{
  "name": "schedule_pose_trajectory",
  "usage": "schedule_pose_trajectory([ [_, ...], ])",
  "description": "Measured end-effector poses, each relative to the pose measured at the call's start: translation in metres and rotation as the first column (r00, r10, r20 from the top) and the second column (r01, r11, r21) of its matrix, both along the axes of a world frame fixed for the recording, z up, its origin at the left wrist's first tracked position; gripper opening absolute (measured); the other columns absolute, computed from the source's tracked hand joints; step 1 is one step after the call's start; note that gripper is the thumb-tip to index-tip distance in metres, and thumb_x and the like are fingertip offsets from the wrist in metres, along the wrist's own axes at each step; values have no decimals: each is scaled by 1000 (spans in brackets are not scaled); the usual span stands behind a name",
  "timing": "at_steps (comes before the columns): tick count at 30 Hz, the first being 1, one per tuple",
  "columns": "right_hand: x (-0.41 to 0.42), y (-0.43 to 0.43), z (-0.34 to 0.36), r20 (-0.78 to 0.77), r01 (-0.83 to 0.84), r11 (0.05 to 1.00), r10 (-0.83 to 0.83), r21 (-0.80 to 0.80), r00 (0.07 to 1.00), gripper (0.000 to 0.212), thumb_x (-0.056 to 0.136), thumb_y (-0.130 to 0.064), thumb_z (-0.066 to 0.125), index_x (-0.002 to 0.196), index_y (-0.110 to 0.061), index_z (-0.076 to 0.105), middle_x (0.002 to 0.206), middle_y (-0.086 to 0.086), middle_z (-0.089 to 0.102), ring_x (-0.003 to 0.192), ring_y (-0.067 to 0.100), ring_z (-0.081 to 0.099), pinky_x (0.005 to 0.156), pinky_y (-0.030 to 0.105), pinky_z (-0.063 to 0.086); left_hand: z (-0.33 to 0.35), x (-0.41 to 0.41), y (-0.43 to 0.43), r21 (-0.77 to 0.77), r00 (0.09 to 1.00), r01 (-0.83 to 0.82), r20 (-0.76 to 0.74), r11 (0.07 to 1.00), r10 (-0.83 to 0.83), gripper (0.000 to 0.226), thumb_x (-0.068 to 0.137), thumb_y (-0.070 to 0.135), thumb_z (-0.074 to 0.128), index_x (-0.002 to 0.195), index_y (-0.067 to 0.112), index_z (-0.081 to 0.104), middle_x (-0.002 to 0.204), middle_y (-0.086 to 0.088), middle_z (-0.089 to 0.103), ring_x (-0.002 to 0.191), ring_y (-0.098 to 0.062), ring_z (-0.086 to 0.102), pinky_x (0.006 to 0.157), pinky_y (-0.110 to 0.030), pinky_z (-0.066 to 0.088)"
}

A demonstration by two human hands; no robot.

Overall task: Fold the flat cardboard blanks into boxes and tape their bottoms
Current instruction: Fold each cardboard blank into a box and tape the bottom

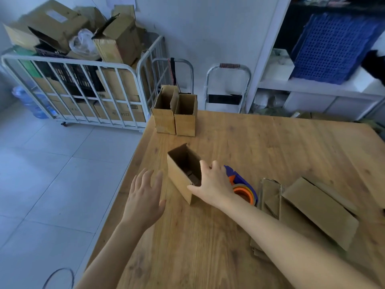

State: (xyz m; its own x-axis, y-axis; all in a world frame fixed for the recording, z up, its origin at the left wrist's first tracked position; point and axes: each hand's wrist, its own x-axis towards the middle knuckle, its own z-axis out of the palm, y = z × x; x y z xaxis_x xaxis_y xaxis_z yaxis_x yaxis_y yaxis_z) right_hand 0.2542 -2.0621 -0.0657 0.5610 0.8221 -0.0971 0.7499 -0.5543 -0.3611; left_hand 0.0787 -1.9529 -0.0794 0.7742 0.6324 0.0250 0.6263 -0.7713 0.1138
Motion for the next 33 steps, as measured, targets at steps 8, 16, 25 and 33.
schedule_pose_trajectory([
  [8,35,59,-5,111,354,934,-347,-46,931,96,77,-67,60,143,-7,26,137,13,41,118,27,46,91,32,46,6,47,45,42,993,116,18,992,-117,64,82,33,71,138,14,44,146,-17,37,141,-35,26,112,-50,28],
  [16,99,102,-9,-24,520,854,-520,-10,854,108,79,-66,59,149,0,11,149,17,31,133,32,38,101,36,42,5,103,88,99,972,226,43,969,-231,66,88,30,64,144,13,34,149,-12,34,144,-31,21,116,-45,19],
  [25,136,135,-15,-38,509,860,-508,38,861,104,78,-56,69,150,-3,15,148,16,34,131,32,41,93,35,49,4,141,138,188,965,261,-25,947,-261,62,85,27,66,140,14,41,143,-14,41,140,-33,29,113,-48,26],
  [33,171,169,-6,-21,497,867,-498,-12,867,113,71,-67,68,148,0,20,144,17,40,120,32,51,90,40,52,3,143,158,242,942,329,-21,913,-334,64,70,18,81,127,9,55,127,-17,55,127,-37,48,100,-50,42],
])
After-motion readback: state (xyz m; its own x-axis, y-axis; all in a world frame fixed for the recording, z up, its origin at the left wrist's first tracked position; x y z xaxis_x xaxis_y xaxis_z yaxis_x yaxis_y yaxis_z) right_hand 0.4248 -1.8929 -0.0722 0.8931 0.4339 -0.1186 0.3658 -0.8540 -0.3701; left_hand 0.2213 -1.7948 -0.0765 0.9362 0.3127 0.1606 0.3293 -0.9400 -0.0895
